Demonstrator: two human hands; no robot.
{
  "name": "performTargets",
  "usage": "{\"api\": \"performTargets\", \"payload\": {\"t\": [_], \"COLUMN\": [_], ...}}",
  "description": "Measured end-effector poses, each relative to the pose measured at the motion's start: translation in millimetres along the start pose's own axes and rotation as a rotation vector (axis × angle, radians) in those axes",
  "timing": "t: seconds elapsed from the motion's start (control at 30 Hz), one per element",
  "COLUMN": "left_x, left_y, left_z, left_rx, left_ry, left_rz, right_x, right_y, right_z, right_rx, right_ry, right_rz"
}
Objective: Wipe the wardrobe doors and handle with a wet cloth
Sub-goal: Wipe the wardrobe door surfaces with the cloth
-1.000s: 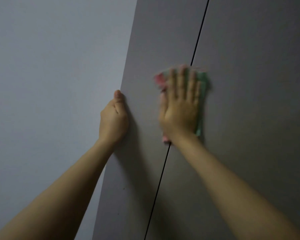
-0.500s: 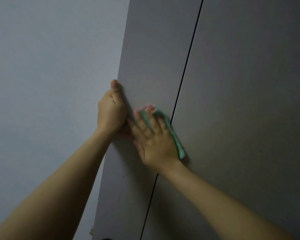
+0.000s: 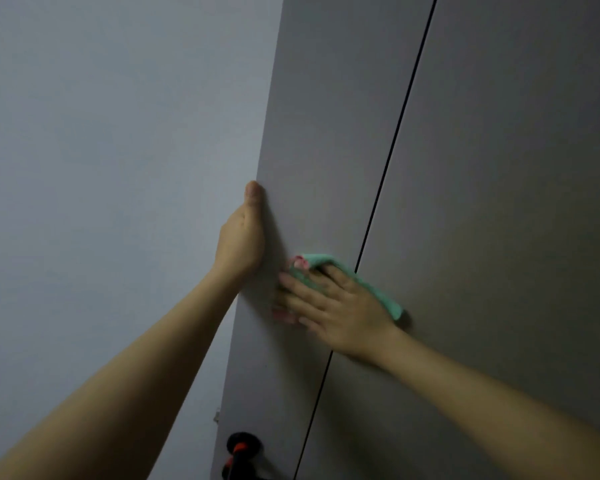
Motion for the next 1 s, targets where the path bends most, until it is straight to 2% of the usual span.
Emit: {"api": "performTargets", "payload": {"t": [0.07, 0.1, 0.17, 0.23, 0.27, 0.3, 0.37, 0.43, 0.57, 0.7, 0.77, 0.83, 0.9, 1.0], "left_x": [7.9, 9.5, 11.8, 12.0, 11.6, 12.5, 13.3, 14.3, 15.4, 12.7, 12.0, 9.4, 11.3, 11.8], "left_y": [0.4, -2.2, -4.0, -5.2, -6.0, -5.7, -5.0, -3.7, -2.8, -3.9, -3.9, -3.8, -2.3, -4.5], "left_z": [23.2, 28.5, 34.8, 37.4, 38.8, 40.6, 41.7, 40.6, 39.7, 43.5, 42.9, 42.9, 42.0, 41.7], "left_rx": [-0.035, -0.033, 0.004, 0.046, 0.068, 0.085, 0.081, 0.073, 0.056, 0.074, 0.073, 0.063, 0.051, 0.054], "left_ry": [0.062, 0.076, 0.076, 0.067, 0.064, 0.068, 0.075, 0.058, 0.007, 0.004, 0.001, -0.012, -0.028, -0.037], "left_rz": [0.054, 0.076, 0.1, 0.087, 0.077, 0.061, 0.048, 0.036, 0.011, -0.004, 0.003, 0.005, -0.015, -0.012], "right_x": [20.1, 24.6, 17.0, 3.1, -1.4, -4.0, 9.2, 37.8, 66.3, 32.4, 8.4, 2.3, 20.3, 65.4], "right_y": [2.3, 5.2, 8.6, 1.8, -8.1, -20.2, -39.5, -43.2, -28.0, -33.4, -47.0, -56.6, -59.9, -44.0], "right_z": [-5.2, -15.7, -28.5, -12.8, 9.5, 39.1, 93.6, 102.8, 71.8, 81.6, 115.8, 144.5, 142.8, 106.3], "right_rx": [0.001, 0.002, -0.013, -0.023, -0.048, -0.091, -0.157, -0.169, -0.083, -0.05, -0.052, -0.053, -0.013, -0.116], "right_ry": [0.129, 0.104, -0.119, -0.374, -0.403, -0.327, -0.013, 0.129, 0.026, -0.119, -0.039, 0.136, 0.258, 0.126], "right_rz": [0.002, -0.012, -0.056, -0.112, -0.097, -0.053, 0.075, 0.126, 0.031, 0.003, 0.076, 0.178, 0.229, 0.127]}}
Point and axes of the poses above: each hand's wrist, its own x-axis away from the middle knuckle, its own y-axis out of the back of the hand, z = x × y, the point moved 5 cm from there along -x, towards the middle knuckle, and after that the axes turned 6 degrees about y, right-handed, at the moved point
